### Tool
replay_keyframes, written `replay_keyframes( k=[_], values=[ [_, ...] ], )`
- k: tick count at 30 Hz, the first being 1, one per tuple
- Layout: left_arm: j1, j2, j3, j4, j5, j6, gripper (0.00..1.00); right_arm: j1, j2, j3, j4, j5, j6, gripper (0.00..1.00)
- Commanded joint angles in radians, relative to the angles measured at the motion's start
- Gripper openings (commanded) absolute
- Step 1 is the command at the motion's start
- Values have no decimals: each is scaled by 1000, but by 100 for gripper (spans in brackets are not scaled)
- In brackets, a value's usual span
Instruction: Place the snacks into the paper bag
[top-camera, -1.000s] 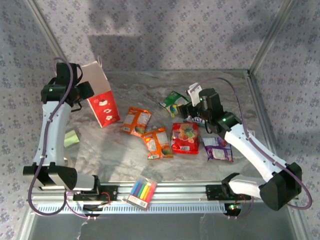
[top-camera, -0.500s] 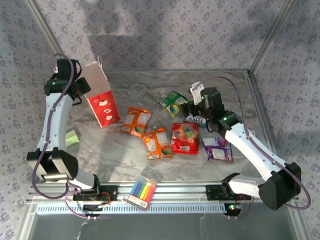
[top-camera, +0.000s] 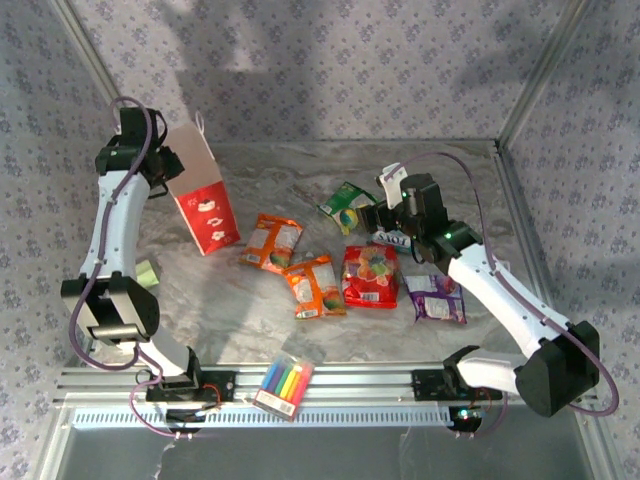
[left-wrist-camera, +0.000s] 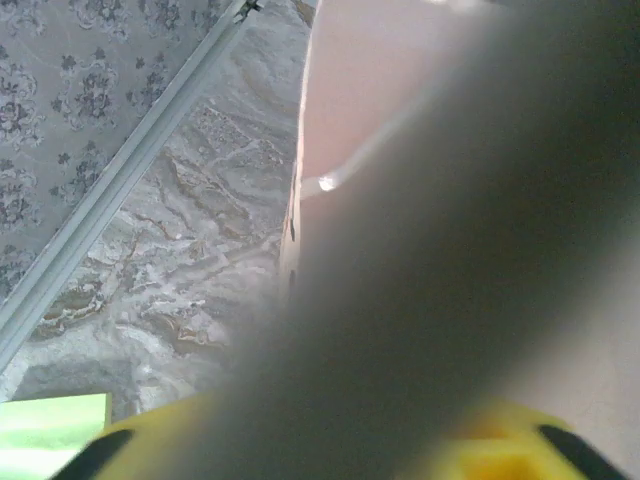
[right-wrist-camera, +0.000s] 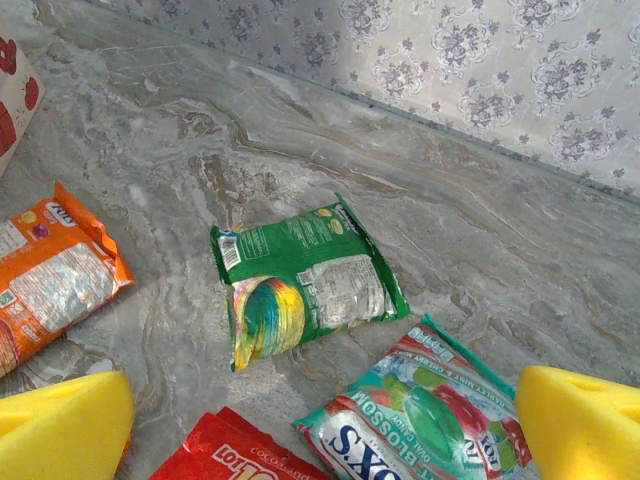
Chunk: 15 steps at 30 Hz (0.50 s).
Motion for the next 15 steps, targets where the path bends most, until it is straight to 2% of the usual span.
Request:
replay_keyframes(
  k=[1,4,9,15],
  values=[
    [8,5,29,-20,2,7,21,-4,2,19,3,-10,21,100],
    [8,7,31,-33,1,8,18,-5,-5,18,-3,-7,22,100],
    [7,3,29,-65,-12,14,24,-7,-20,9,-11,-2,21,100],
    [7,7,15,-75,-17,31,24,-7,-26,8,-11,0,28,100]
  ],
)
